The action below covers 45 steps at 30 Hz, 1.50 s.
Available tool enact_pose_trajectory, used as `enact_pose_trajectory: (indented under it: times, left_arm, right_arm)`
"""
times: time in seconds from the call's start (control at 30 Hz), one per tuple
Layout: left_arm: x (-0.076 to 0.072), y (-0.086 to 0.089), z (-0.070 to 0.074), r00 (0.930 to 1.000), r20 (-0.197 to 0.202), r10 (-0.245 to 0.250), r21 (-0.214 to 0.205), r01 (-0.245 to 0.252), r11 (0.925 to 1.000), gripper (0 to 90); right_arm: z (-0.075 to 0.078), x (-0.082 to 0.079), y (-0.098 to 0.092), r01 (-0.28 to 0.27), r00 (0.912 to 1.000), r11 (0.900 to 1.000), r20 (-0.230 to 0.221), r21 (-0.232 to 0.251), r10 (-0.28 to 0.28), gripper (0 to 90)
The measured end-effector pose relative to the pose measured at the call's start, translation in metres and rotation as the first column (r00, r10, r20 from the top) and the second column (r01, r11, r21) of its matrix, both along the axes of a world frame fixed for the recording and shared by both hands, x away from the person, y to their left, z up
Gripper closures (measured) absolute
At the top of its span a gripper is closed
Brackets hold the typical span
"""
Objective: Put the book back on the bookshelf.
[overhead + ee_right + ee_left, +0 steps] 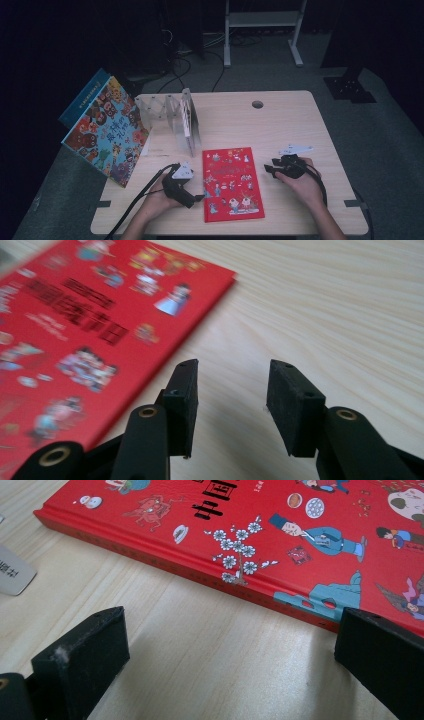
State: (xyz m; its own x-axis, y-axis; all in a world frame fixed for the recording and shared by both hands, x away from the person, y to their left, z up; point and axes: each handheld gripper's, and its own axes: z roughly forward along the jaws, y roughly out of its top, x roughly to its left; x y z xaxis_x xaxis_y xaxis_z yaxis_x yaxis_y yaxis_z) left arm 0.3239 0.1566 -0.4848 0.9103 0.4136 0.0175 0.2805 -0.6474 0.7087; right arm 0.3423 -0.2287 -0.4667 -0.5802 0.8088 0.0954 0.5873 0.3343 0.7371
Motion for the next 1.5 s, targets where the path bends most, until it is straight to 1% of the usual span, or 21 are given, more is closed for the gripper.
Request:
enact_pose_trajectory:
  times: [0.1,0.13,0.27,0.37,0.53,0.67,0.77,0.83,0.97,1.03,1.07,1.17,1.2,1.23,1.27,1.33,1.4,1.47,1.5]
  left_arm:
    - [-0.002,-0.005,0.0,0.9997,-0.001,-0.023,-0.001,0.023,0.9997,0.2]
    - [-0.002,-0.007,0.0,0.9995,-0.001,-0.03,0.002,0.03,0.9995,0.2]
    - [-0.004,-0.014,0.0,0.9989,-0.003,-0.046,0.002,0.046,0.9989,0.0]
    - [-0.004,-0.019,0.0,0.9985,-0.003,-0.054,0.003,0.054,0.9985,0.0]
    - [-0.004,-0.026,0.0,0.9978,-0.004,-0.066,0.002,0.066,0.9978,0.0]
    - [-0.005,-0.032,-0.001,0.9975,-0.004,-0.07,0.002,0.07,0.9975,0.0]
    - [-0.005,-0.032,-0.001,0.9975,-0.005,-0.07,0.001,0.07,0.9976,0.0]
    - [-0.005,-0.032,-0.001,0.9975,-0.005,-0.07,0.002,0.07,0.9975,0.0]
    - [-0.005,-0.032,-0.001,0.9975,-0.005,-0.07,0.002,0.07,0.9975,0.0]
    - [-0.005,-0.032,-0.001,0.9975,-0.005,-0.07,0.002,0.07,0.9975,0.0]
    - [-0.005,-0.032,-0.001,0.9975,-0.005,-0.07,0.001,0.07,0.9975,0.0]
    - [-0.005,-0.032,-0.001,0.9975,-0.005,-0.07,0.001,0.07,0.9976,0.0]
    - [-0.005,-0.032,-0.001,0.9975,-0.005,-0.07,0.001,0.07,0.9975,0.0]
    - [-0.005,-0.032,-0.001,0.9975,-0.005,-0.071,0.001,0.071,0.9975,0.0]
    - [-0.005,-0.032,-0.001,0.9974,-0.005,-0.072,0.002,0.072,0.9974,0.0]
    - [-0.005,-0.032,-0.001,0.9974,-0.005,-0.072,0.002,0.072,0.9974,0.0]
    - [-0.005,-0.032,-0.001,0.9974,-0.005,-0.072,0.001,0.072,0.9974,0.0]
    - [-0.005,-0.032,-0.001,0.9974,-0.005,-0.072,0.001,0.072,0.9974,0.0]
    - [-0.004,-0.032,-0.001,0.9973,-0.005,-0.073,0.002,0.073,0.9973,0.0]
  right_arm:
    - [0.003,0.0,0.003,-0.044,0.9987,0.9976,-0.025,0.053,0.045,55.0]
    - [0.003,0.0,0.005,-0.056,0.9979,0.9966,-0.029,0.061,0.058,55.4]
    - [0.003,0.003,0.011,-0.084,0.9945,0.994,-0.057,0.069,0.088,55.7]
    - [0.002,0.007,0.014,-0.098,0.9918,0.9915,-0.075,0.086,0.104,56.3]
    - [-0.001,0.008,0.018,-0.11,0.9879,0.988,-0.098,0.109,0.12,55.7]
    - [-0.003,0.009,0.019,-0.115,0.9855,0.9867,-0.111,0.114,0.128,55.7]
    - [-0.006,0.009,0.018,-0.117,0.9835,0.9865,-0.124,0.115,0.131,56.2]
    - [-0.008,0.009,0.019,-0.118,0.9817,0.9853,-0.135,0.124,0.135,56.5]
    - [-0.009,0.009,0.019,-0.122,0.9794,0.983,-0.144,0.137,0.142,56.9]
    - [-0.009,0.009,0.02,-0.129,0.9764,0.9806,-0.153,0.147,0.152,56.6]
    - [-0.009,0.009,0.021,-0.128,0.9768,0.981,-0.153,0.146,0.15,56.6]
    - [-0.009,0.01,0.02,-0.128,0.9741,0.9802,-0.167,0.152,0.153,57.8]
    - [-0.008,0.013,0.018,-0.123,0.9681,0.9787,-0.197,0.164,0.155,58.8]
    - [-0.008,0.014,0.017,-0.125,0.9653,0.9784,-0.208,0.165,0.158,59.4]
    - [-0.007,0.017,0.017,-0.128,0.9596,0.9775,-0.228,0.168,0.164,60.2]
    - [-0.007,0.02,0.015,-0.137,0.952,0.9754,-0.249,0.172,0.178,61.6]
    - [-0.006,0.021,0.014,-0.137,0.9483,0.9757,-0.262,0.171,0.179,63.0]
    - [-0.004,0.023,0.013,-0.145,0.9397,0.9754,-0.285,0.166,0.189,64.9]
    - [-0.003,0.025,0.013,-0.149,0.9327,0.9752,-0.304,0.163,0.194,65.9]
